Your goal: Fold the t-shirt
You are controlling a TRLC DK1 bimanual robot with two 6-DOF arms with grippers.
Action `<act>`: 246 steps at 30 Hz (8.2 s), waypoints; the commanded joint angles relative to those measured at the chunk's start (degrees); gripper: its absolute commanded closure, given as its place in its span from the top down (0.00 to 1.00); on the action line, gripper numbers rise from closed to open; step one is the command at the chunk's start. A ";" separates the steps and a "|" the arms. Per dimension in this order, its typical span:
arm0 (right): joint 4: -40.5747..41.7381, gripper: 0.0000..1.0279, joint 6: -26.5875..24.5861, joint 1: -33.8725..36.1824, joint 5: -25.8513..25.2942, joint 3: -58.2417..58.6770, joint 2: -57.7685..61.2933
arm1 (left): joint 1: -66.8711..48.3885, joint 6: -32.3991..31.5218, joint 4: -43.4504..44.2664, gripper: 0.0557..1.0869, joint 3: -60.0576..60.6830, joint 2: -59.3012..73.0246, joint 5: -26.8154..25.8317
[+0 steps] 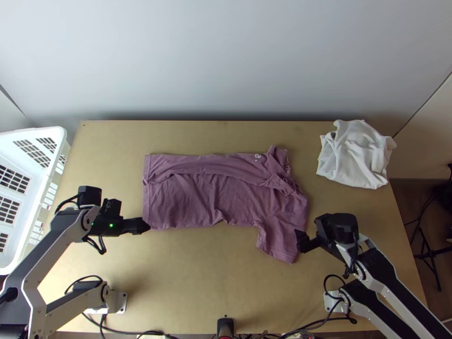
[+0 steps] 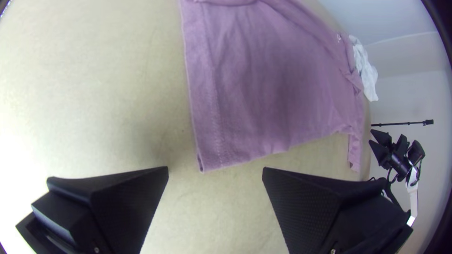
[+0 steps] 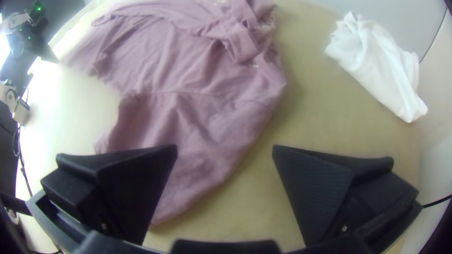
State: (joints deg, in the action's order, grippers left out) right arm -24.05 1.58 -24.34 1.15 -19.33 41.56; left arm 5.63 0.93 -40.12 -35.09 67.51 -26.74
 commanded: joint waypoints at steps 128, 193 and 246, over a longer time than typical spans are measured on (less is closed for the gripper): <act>15.26 0.03 5.18 17.48 20.74 -43.60 50.46 | 2.37 -23.17 9.18 0.03 -35.13 30.84 -6.22; 5.24 0.96 9.40 9.92 18.01 -42.28 30.33 | 4.74 -23.60 15.86 0.95 -35.75 40.25 -10.70; 7.09 0.96 16.96 5.09 17.92 -24.88 19.00 | -6.33 -26.77 5.67 0.03 -46.03 33.57 -13.16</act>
State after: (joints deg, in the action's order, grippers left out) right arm -18.48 18.02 -19.55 19.07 -49.52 64.40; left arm 4.73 -24.05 -33.63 -77.30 99.66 -42.06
